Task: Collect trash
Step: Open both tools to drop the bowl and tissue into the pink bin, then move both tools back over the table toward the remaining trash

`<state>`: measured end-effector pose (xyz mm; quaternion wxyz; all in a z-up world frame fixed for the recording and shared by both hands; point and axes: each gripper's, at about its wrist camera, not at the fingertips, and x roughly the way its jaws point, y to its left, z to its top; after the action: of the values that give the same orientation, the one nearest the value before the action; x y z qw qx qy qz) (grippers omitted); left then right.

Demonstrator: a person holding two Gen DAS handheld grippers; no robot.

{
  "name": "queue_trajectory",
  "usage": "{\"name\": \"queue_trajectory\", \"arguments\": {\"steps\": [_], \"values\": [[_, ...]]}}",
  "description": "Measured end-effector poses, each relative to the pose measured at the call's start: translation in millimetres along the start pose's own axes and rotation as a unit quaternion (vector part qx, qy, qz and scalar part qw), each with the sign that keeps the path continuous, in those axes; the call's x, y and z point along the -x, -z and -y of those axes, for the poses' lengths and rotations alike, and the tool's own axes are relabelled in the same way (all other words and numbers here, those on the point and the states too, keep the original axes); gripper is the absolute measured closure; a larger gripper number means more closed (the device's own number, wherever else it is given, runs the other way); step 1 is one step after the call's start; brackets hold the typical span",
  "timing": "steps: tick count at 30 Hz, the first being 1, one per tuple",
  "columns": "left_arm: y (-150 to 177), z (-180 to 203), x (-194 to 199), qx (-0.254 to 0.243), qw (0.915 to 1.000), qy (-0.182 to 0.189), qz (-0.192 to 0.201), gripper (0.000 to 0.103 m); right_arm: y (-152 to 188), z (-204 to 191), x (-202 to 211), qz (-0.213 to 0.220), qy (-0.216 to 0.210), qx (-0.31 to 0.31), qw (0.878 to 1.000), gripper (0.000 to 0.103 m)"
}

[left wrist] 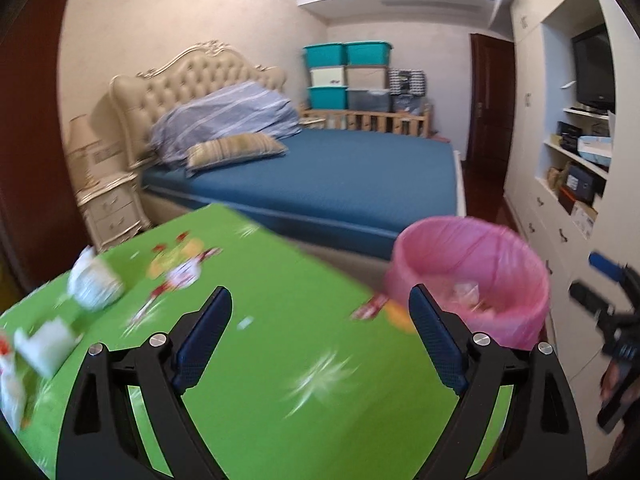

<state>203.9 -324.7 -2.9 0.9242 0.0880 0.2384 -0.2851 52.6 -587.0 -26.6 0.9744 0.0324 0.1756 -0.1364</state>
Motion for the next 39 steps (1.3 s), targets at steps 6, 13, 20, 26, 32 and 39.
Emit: {"name": "queue_trajectory", "arguments": {"steps": [6, 13, 20, 26, 32, 39], "values": [[41.3, -56.6, 39.4, 0.001, 0.9983, -0.057, -0.012, 0.019, -12.5, -70.0, -6.9, 0.0, -0.052, 0.038, 0.998, 0.011], [80.3, -127.9, 95.1, 0.011, 0.9893, -0.145, -0.016, 0.019, -22.6, -158.6, -14.4, -0.009, -0.117, 0.058, 0.991, 0.011], [108.0, -213.4, 140.8, 0.072, 0.9738, -0.214, -0.027, 0.019, -21.7, -256.1, -17.0, -0.023, -0.186, 0.1, 0.977, 0.011], [120.2, -285.4, 156.6, 0.129, 0.9564, -0.258, -0.045, 0.019, -25.6, -323.2, -34.9, -0.036, -0.217, 0.133, 0.966, 0.011], [119.5, -317.7, 140.3, 0.141, 0.9542, -0.255, -0.067, 0.019, -40.3, -371.3, -77.1, -0.052, -0.231, 0.143, 0.961, 0.011], [121.6, -342.7, 100.9, 0.164, 0.9507, -0.235, -0.119, 0.019, -55.0, -410.9, -136.5, -0.083, -0.239, 0.136, 0.958, 0.011]]}}
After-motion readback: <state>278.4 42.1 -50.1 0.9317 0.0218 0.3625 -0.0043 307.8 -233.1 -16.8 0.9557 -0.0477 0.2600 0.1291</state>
